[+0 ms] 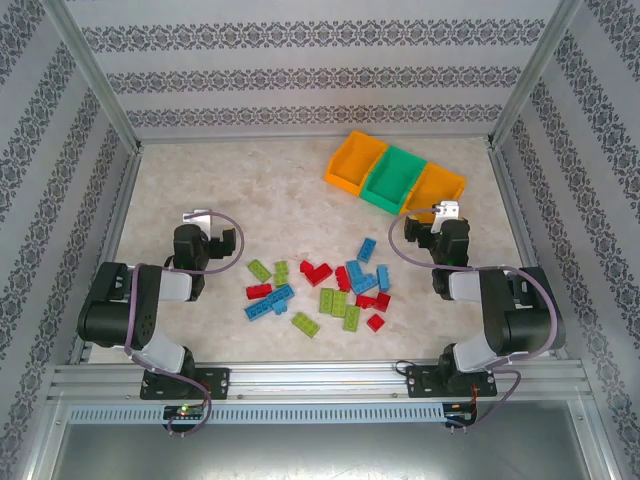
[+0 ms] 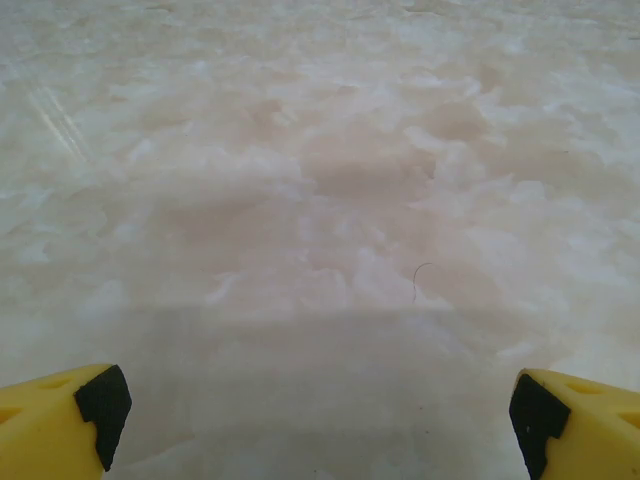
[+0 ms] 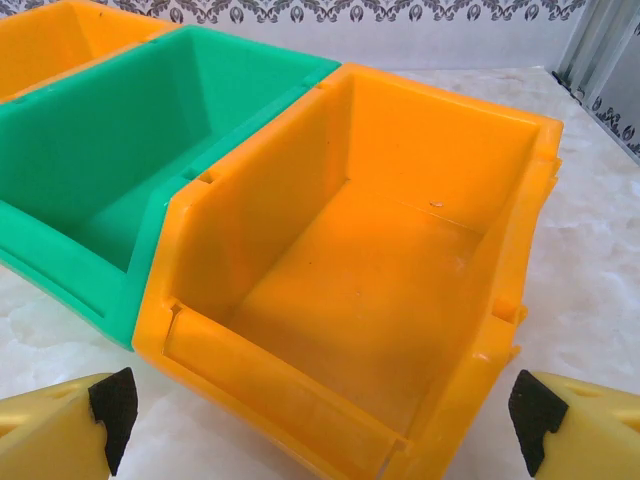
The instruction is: Sort the legos into containers by color
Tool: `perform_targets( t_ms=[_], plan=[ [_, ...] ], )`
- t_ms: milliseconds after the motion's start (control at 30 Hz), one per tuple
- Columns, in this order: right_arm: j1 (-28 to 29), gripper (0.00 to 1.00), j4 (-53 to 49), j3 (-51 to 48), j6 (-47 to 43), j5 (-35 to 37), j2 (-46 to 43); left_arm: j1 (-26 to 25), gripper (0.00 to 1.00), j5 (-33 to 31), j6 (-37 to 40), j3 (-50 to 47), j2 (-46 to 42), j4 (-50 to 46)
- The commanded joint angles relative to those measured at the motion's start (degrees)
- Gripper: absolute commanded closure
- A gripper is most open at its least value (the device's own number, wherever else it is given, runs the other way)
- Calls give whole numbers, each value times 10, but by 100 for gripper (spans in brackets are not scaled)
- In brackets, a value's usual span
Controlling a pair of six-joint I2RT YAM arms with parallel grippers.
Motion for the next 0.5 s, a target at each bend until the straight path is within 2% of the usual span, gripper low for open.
perform_targets(
  t_ms=[0,467],
  plan=[
    [-2,2,19,1,-10,0,-2,10,1,8,11,11,-1,25],
    [-4,2,18,2,-9,-3,-2,10,1,8,11,11,-2,24]
  ],
)
